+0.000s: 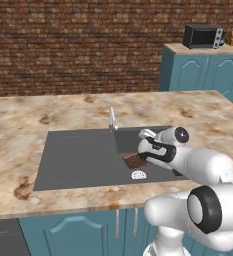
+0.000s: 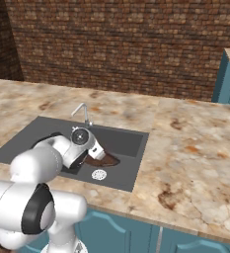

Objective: Move the cutting board and knife to the sink. Then move spray from the cabinet to the counter.

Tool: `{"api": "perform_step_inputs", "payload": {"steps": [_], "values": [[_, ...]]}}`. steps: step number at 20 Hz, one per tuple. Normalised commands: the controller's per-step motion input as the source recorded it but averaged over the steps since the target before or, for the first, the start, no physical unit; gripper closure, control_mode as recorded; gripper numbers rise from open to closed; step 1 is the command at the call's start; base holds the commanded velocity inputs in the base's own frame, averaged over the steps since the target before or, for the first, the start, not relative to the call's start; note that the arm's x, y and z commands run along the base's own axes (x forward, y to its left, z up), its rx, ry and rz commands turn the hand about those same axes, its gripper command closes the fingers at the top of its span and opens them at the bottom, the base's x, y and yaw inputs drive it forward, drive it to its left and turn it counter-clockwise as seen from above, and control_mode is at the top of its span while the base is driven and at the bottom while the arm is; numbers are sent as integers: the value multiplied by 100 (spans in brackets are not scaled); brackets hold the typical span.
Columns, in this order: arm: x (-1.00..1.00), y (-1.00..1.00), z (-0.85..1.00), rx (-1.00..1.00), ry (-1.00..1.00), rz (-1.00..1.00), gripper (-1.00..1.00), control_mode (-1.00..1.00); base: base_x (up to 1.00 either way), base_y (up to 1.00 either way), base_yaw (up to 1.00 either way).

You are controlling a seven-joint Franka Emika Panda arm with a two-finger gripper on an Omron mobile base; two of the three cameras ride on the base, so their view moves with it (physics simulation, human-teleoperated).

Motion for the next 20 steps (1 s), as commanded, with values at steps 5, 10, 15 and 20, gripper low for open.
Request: {"api": "perform_step_inputs", "payload": {"steps": [5,10,15,20], "values": [[-37,-15,-30,0,10,0,-100,-100,0,0,0],[-60,-24,-27,0,9,5,-100,-100,0,0,0],[-53,-3,-11,0,3,12,-100,-100,0,0,0],[-19,-4,25,0,3,5,-100,-100,0,0,0]]}}
